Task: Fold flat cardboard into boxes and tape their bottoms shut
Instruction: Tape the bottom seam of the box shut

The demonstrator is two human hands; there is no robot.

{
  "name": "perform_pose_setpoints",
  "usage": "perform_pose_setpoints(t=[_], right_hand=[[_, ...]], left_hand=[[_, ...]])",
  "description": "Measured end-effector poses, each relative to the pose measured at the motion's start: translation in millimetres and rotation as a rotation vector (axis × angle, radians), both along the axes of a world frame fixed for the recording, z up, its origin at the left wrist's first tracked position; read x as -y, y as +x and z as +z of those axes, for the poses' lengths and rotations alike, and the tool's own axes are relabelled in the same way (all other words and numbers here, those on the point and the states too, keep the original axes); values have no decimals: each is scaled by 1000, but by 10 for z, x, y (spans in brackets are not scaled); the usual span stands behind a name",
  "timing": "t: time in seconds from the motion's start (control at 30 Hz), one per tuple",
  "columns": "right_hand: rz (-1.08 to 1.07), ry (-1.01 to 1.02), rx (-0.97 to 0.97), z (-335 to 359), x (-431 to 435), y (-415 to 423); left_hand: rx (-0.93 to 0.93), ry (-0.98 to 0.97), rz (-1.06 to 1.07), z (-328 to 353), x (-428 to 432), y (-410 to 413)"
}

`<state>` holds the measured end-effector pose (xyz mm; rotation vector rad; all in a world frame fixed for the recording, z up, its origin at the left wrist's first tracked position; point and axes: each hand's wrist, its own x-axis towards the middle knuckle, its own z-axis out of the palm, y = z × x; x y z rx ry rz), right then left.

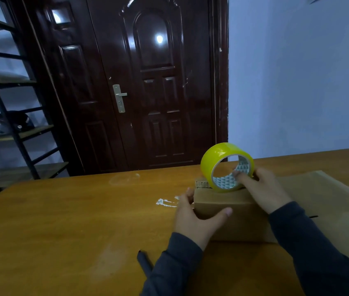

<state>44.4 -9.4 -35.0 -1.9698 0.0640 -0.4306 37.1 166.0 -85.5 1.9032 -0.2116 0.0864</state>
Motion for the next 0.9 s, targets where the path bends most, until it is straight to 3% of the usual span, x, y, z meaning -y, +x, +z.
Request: perform_pose_setpoints(t=[0.23,0.53,0.9], right_hand=[[123,42,36,-3,-87,-24],[116,96,110,13,-181,-82],[-141,629,316,-12,-119,-22]], left_hand=[[97,-147,-116,34,-127,68],[108,-33,9,-67,-109,16],[128,-31,37,-49,-94,25]])
